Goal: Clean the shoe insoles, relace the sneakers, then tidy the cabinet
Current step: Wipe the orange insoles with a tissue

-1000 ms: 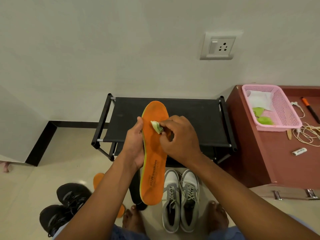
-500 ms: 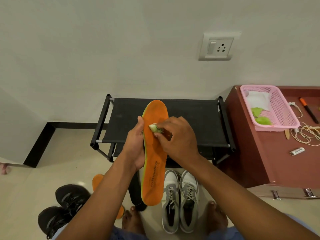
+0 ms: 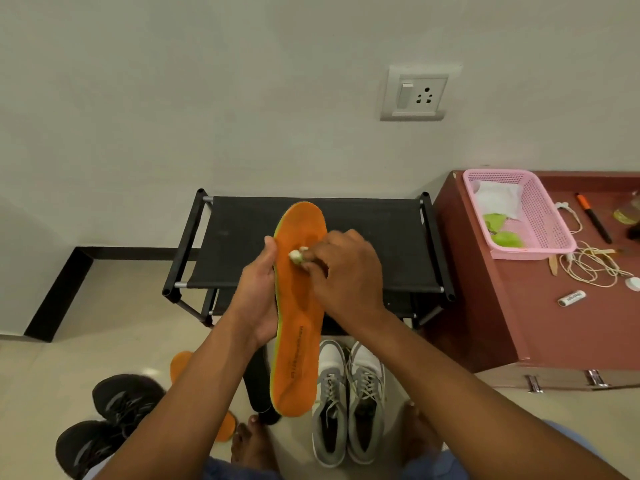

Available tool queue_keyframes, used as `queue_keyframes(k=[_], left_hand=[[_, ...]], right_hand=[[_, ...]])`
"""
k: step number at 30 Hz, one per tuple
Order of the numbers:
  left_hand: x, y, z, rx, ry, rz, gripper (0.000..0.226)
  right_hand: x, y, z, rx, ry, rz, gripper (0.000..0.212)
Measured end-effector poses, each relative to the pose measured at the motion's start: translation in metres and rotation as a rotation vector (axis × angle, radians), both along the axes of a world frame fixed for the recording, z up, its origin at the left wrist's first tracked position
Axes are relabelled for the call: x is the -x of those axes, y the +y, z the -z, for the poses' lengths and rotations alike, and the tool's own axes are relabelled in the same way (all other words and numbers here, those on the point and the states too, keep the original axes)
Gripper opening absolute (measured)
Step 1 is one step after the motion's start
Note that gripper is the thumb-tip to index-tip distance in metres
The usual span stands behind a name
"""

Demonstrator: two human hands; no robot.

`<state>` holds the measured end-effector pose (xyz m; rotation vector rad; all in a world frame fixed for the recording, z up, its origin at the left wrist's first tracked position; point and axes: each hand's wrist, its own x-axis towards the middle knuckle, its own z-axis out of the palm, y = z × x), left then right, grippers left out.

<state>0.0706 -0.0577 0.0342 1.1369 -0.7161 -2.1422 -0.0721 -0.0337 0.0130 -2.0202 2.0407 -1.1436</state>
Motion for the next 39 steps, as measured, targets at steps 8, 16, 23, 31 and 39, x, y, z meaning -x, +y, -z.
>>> queue_keyframes(k=[8, 16, 23, 31, 39], left_hand=[[0.008, 0.006, -0.008, 0.014, -0.032, 0.103, 0.060], [-0.006, -0.005, -0.010, -0.011, 0.040, -0.133, 0.074], [-0.007, -0.005, -0.010, -0.018, 0.029, -0.134, 0.071], [0.002, 0.002, -0.015, -0.011, -0.058, 0.073, 0.062], [-0.001, 0.001, -0.014, -0.103, -0.015, 0.161, 0.057]], right_hand=[[0.027, -0.012, 0.004, 0.081, -0.105, 0.168, 0.013], [-0.010, 0.004, 0.005, -0.042, -0.078, -0.197, 0.020], [-0.012, 0.005, 0.006, -0.004, 0.011, -0.109, 0.018], [0.019, -0.009, 0.001, 0.114, -0.006, 0.184, 0.009], [0.041, -0.016, 0.001, 0.125, -0.078, 0.167, 0.017]])
